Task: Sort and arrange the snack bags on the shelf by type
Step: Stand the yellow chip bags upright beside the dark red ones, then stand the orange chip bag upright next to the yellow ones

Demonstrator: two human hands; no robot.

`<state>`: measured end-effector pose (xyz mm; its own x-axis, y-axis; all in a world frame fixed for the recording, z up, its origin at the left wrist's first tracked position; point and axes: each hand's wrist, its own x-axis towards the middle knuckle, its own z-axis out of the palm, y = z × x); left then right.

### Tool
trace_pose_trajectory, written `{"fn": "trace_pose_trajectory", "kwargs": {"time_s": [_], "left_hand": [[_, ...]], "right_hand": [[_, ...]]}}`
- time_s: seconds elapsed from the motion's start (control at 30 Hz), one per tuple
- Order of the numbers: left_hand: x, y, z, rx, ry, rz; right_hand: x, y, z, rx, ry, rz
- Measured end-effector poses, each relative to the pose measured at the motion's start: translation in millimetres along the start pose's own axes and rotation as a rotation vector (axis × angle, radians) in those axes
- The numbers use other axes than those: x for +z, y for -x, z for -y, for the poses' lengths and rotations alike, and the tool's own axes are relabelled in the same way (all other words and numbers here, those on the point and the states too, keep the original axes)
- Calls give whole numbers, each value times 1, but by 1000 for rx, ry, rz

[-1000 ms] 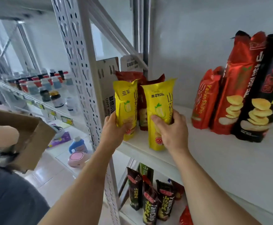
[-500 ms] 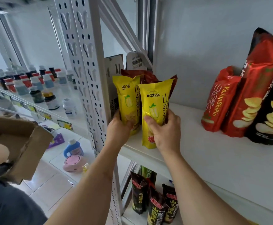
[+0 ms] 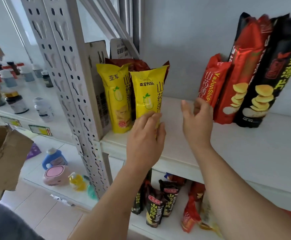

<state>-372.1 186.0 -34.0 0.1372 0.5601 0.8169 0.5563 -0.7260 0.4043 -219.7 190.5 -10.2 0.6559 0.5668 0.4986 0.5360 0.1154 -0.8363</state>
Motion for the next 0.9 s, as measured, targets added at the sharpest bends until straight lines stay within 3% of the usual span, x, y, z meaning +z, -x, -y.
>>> {"fn": "trace_pose_trajectory", "kwargs": {"time_s": [0.2, 0.37, 0.5, 0.63, 0.9], "left_hand": [[51, -22, -32, 2, 103, 81], [89, -56, -51, -324, 272, 222], [118, -85, -50, -498, 340, 186], [133, -108, -44, -611, 399, 96], [163, -128, -24, -802, 577, 25]], "right_hand": [[-37, -45, -36, 6, 70, -76], [-41, -64, -51, 17, 47, -28], [-32, -78, -50, -3, 94, -26], [-20, -84, -48, -82, 238, -129], [10, -95, -53, -18, 397, -312]]}}
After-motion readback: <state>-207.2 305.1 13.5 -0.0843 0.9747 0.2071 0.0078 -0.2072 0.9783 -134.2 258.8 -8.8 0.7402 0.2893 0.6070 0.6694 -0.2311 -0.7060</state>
